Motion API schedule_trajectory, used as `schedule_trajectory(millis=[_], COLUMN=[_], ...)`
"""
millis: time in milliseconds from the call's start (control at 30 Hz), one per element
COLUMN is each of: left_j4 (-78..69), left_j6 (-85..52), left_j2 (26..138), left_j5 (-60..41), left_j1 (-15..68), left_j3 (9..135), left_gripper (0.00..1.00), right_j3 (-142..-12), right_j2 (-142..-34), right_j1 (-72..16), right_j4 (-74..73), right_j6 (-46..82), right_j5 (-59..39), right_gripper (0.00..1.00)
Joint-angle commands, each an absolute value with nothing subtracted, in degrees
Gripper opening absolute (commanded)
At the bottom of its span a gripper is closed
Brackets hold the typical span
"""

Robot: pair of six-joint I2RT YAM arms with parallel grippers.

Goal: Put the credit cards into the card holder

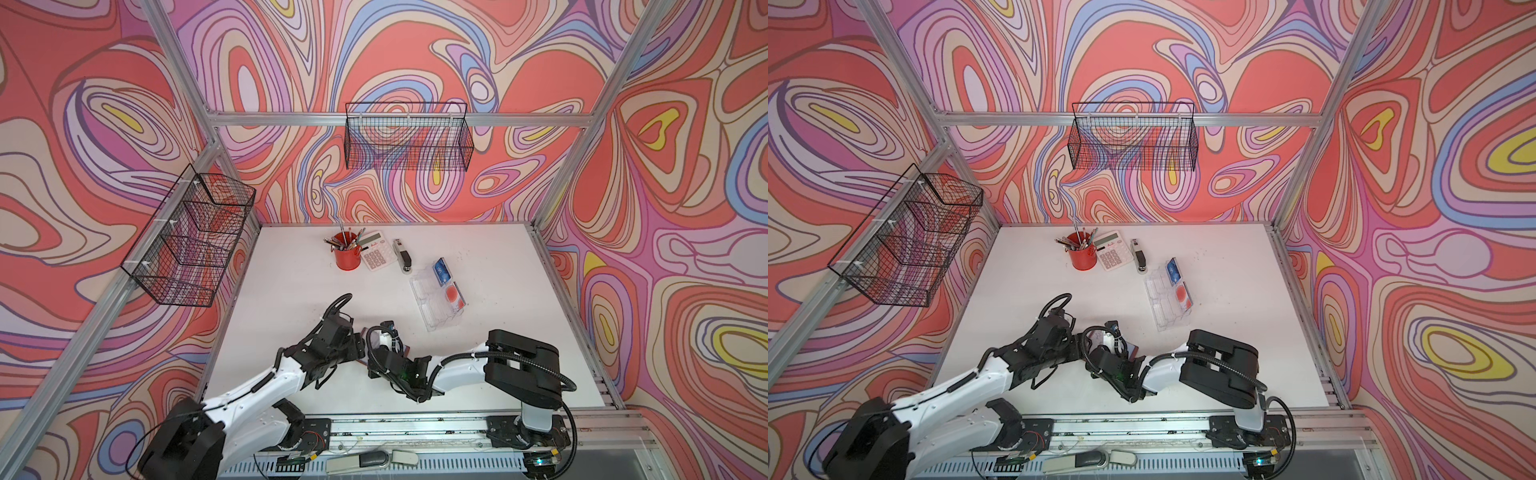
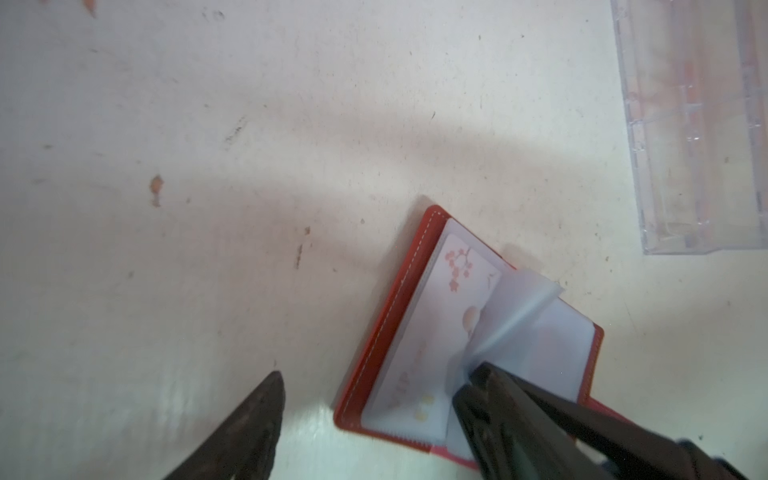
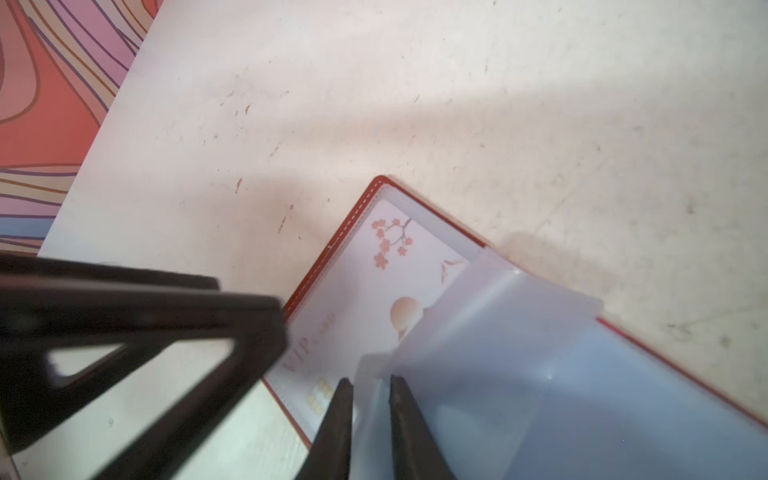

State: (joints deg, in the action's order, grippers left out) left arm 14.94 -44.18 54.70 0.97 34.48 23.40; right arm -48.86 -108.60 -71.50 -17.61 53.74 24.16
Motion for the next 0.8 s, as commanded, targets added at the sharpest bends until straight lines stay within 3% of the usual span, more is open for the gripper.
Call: schedule_trajectory(millis=[0, 200, 400, 767], left_j4=[22.56, 15.46, 10.65, 11.13], left_j6=[-42.85, -36.81, -33.49, -34.18], left_j2=[47.92, 51.6, 65.86, 74.59], left_j5=[2.51, -8.33, -7.66, -1.85], left_j1=[34.63, 34.72, 35.86, 39.72], left_j3=[21.93, 23.34, 27.89, 34.91], left_gripper=[0.79, 0.75, 0.66, 0.66], right_j3=[-44.83, -42.74, -42.36, -41.19], right_j2=[-108.94, -110.1, -111.41, -111.86], right_j1=[-71.81, -71.73, -71.78, -71.75], right_j4=[-16.66, -22.34, -25.4, -27.9], right_j6=[54.9, 54.22, 54.2, 54.38], right_j5=[22.24, 20.04, 19.84, 19.03], right_gripper=[0.19, 0.18, 0.17, 0.15])
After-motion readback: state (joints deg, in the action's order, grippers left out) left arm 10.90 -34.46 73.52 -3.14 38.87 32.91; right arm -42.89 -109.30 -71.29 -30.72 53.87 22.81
